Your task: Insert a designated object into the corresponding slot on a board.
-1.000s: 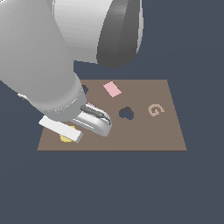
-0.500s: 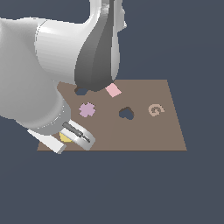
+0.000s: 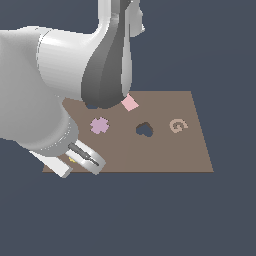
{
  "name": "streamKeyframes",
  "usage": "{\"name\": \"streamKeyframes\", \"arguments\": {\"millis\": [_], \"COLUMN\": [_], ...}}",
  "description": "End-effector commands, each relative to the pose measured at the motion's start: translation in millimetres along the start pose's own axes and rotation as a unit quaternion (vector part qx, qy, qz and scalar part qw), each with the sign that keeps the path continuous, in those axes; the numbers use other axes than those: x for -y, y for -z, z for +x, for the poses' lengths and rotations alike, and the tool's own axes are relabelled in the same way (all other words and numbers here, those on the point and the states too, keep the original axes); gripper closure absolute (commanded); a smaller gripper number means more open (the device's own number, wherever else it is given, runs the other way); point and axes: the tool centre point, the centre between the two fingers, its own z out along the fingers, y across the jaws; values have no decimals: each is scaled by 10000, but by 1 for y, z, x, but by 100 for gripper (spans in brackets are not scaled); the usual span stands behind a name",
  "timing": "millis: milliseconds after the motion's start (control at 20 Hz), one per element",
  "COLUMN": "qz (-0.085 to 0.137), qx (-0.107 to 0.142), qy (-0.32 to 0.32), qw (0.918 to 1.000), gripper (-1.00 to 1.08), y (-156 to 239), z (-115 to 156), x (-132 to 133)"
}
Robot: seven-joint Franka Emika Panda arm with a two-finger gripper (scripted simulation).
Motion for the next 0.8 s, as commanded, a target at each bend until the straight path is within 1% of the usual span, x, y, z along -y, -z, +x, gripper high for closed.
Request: {"name": "streamKeyframes", "arguments": {"millis": [0,300,350,750], "qz": [-2,1,1,1], "qx": [4,2,2,2], "qy": [0,-6,-6,-6], "qw": [10000,10000,10000,10000], "gripper": [-92,-92,108,108], "y": [-5,-19,-19,-19], "z": [0,0,0,0], "x": [0,0,0,0]}}
